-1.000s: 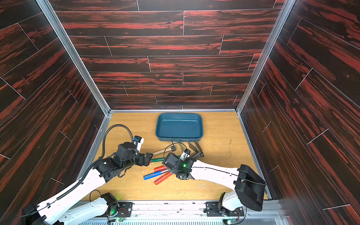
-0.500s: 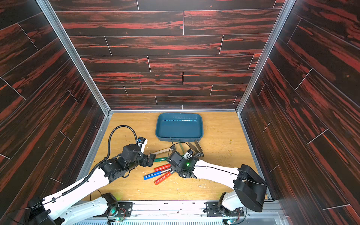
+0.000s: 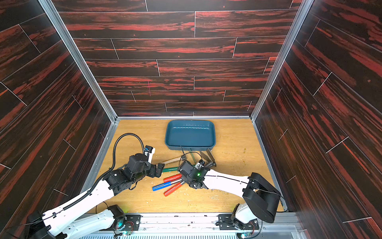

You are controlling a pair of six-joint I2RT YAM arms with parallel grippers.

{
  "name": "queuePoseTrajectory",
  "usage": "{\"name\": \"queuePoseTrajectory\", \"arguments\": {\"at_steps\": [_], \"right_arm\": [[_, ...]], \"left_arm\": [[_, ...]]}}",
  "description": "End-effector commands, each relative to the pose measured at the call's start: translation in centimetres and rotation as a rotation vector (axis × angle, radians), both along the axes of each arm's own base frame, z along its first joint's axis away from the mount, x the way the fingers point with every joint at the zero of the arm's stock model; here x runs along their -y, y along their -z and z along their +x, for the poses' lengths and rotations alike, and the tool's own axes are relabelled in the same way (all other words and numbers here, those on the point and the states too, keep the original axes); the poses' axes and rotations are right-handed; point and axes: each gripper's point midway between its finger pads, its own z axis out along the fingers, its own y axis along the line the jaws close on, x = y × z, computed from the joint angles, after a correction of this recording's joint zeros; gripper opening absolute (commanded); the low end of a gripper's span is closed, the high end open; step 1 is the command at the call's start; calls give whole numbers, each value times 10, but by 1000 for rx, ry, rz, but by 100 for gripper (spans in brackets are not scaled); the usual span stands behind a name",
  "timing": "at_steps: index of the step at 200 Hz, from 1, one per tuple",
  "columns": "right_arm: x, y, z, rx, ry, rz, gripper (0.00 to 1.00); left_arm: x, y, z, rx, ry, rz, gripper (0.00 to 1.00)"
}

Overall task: Put the small hoe into the storage box
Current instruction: Pick up the hoe from the center of the board.

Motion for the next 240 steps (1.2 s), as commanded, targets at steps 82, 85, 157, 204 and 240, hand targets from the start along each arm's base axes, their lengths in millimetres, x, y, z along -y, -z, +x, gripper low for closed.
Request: {"name": "queuePoseTrajectory", "arguments": {"at_steps": [82, 85, 157, 204, 240], "right_arm": [[4, 24, 3, -48, 27, -22, 37], [3, 24, 3, -48, 26, -22, 36], [3, 28, 9, -49, 24, -26, 29], [1, 28, 9, -51, 24, -14, 21], [-3, 24, 10, -50, 23, 6, 15]], "left_arm": [[-6, 9, -6, -23, -9, 27, 99], [-6, 9, -6, -23, -9, 27, 99], [-7, 10, -7, -24, -6, 32, 99], [-7, 10, -7, -23, -5, 32, 99], [-7, 11, -8, -25, -4, 34, 99]]}}
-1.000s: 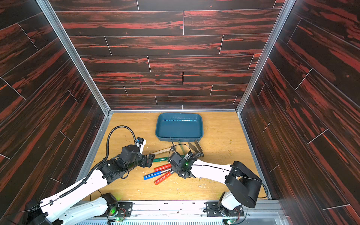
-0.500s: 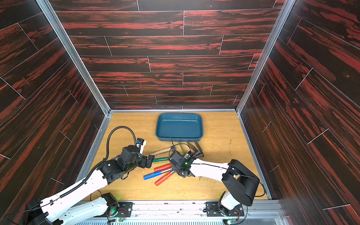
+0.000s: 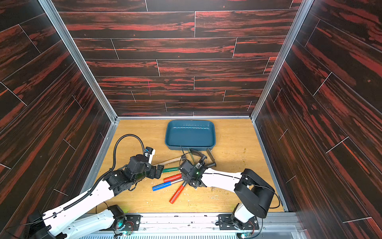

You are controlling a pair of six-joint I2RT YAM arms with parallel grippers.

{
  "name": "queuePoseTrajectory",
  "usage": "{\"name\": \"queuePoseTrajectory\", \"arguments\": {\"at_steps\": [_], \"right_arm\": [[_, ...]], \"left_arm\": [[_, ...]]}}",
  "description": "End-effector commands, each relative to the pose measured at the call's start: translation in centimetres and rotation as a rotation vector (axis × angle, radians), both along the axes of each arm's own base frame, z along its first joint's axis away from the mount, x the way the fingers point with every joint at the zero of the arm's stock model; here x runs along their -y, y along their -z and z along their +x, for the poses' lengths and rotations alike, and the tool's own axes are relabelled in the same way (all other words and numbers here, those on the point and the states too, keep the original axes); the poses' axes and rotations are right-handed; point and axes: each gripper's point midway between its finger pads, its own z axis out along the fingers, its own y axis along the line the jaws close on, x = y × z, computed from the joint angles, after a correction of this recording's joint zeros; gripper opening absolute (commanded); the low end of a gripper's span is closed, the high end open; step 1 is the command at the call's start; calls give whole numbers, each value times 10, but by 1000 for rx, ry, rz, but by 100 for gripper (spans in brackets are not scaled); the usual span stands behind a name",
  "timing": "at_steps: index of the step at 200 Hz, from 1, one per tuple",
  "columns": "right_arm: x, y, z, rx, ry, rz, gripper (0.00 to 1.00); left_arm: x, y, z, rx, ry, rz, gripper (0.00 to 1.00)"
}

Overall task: Put the small hoe into the storage box
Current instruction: Pick up the hoe from the center of the board.

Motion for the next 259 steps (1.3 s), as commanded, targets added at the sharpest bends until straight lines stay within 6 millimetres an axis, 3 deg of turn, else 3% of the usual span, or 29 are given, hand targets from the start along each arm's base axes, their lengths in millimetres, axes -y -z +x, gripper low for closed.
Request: {"name": "queuePoseTrajectory", "arguments": {"at_steps": [1, 65, 130, 219, 259], "right_arm": [[-1, 5, 0, -15, -7, -8, 15], [-6, -14, 2, 11, -13, 33, 0], [-9, -30, 3, 33, -33, 61, 0], [-29, -48, 9, 57, -100, 94, 0], [-37, -47, 12, 59, -117, 108, 0]], "left_arm": [[-5, 4, -4, -4, -6, 15, 99], [0, 3, -7, -22, 25, 8, 99], [20, 3, -18, -121, 146, 8, 99], [51, -14, -38, -239, 249, -97, 95], [56, 2, -60, -366, 287, -46, 88]]}}
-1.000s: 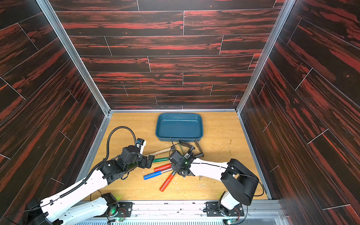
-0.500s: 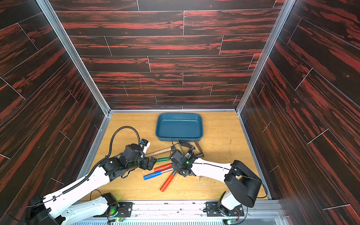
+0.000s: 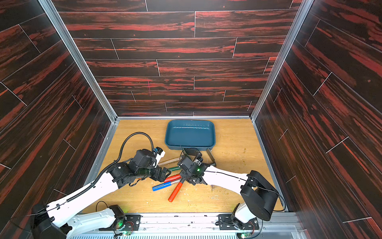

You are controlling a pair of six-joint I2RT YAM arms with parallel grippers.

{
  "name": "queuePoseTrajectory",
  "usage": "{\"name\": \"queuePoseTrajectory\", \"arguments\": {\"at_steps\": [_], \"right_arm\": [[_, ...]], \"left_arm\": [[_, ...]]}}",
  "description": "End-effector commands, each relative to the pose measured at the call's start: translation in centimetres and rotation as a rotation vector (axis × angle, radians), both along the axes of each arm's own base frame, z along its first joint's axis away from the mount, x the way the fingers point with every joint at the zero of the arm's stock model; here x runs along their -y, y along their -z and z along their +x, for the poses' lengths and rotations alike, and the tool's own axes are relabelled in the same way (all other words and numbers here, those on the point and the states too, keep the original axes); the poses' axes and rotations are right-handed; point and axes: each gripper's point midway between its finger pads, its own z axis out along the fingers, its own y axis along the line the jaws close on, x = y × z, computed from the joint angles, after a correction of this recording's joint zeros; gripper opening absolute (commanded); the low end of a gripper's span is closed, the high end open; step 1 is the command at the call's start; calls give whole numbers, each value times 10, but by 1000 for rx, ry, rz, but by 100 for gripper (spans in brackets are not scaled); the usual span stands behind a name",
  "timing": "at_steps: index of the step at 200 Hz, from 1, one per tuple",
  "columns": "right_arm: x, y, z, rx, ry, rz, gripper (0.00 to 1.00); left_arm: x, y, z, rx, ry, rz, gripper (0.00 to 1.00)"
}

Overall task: Put the small hoe into the storage box
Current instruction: Pick up the hoe from the center of the board.

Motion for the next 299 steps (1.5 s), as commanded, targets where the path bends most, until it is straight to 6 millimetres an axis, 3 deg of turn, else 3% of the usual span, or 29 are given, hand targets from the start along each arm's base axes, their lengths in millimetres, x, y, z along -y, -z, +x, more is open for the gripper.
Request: {"name": "queuePoseTrajectory", "arguments": {"at_steps": [1, 113, 172, 219, 299], "right_arm": [[-18, -13, 9, 46, -44, 44, 0], [-33, -12, 11, 38, -79, 80, 0], [-36, -12, 10, 35, -87, 105, 0], [-37, -11, 10, 36, -81, 118, 0], [-35, -10, 10, 36, -69, 126, 0]], "left_arm": [[1, 9, -19, -103, 32, 32, 88], [39, 34, -48, -209, 67, 48, 76], [54, 46, -48, -192, 51, 22, 70], [55, 66, -47, -216, 37, 75, 67], [50, 77, -38, -192, 6, 135, 60]]}}
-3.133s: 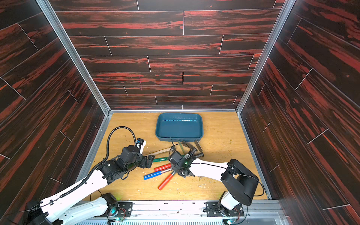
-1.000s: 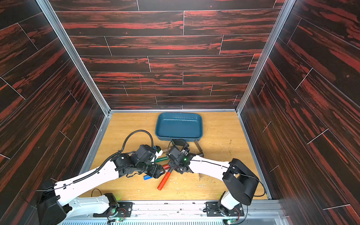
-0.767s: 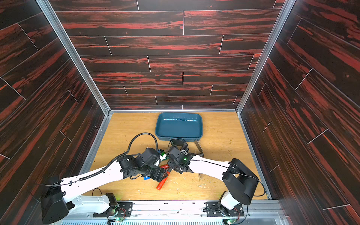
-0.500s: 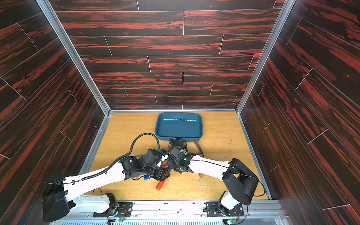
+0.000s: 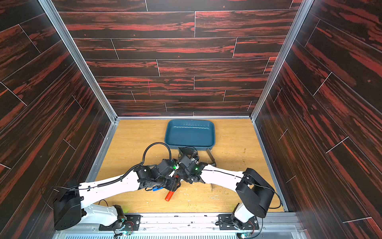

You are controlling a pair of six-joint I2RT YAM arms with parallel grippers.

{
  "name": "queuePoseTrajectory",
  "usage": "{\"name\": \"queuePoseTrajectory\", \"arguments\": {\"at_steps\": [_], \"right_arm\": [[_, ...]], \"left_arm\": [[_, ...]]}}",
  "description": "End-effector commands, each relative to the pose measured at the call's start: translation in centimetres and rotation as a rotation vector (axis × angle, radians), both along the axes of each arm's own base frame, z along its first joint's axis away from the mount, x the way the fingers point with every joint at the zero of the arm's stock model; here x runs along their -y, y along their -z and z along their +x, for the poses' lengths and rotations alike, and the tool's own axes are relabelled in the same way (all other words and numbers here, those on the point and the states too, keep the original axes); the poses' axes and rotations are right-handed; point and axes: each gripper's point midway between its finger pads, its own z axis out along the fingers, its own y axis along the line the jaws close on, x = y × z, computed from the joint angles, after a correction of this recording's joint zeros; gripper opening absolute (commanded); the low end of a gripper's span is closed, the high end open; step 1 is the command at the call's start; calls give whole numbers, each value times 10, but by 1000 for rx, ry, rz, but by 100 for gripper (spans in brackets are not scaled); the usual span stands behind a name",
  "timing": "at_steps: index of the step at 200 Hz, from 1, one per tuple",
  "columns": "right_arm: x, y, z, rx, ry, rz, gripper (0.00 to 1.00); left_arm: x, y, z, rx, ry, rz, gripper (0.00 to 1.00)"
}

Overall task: Put the small hoe into the storage box
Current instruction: Pick up the hoe from the center of the board.

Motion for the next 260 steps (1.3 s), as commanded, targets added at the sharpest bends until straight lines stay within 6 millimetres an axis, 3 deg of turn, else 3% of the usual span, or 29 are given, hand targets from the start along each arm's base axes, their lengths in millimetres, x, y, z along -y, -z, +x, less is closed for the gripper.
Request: {"name": "queuePoseTrajectory", "arguments": {"at_steps": [1, 74, 171, 260], "right_arm": [[-13, -10, 5, 36, -22, 58, 0], [-12, -10, 4, 37, -10, 76, 0], [-12, -13, 5, 46, 5, 98, 0], [-10, -16, 7, 56, 35, 114, 0]], "left_arm": [[-6, 9, 0, 6, -4, 44, 60], [-3, 21, 1, -11, -3, 62, 57], [-7, 26, -1, -12, -15, 61, 45], [-10, 29, -2, -14, -27, 64, 44]]}}
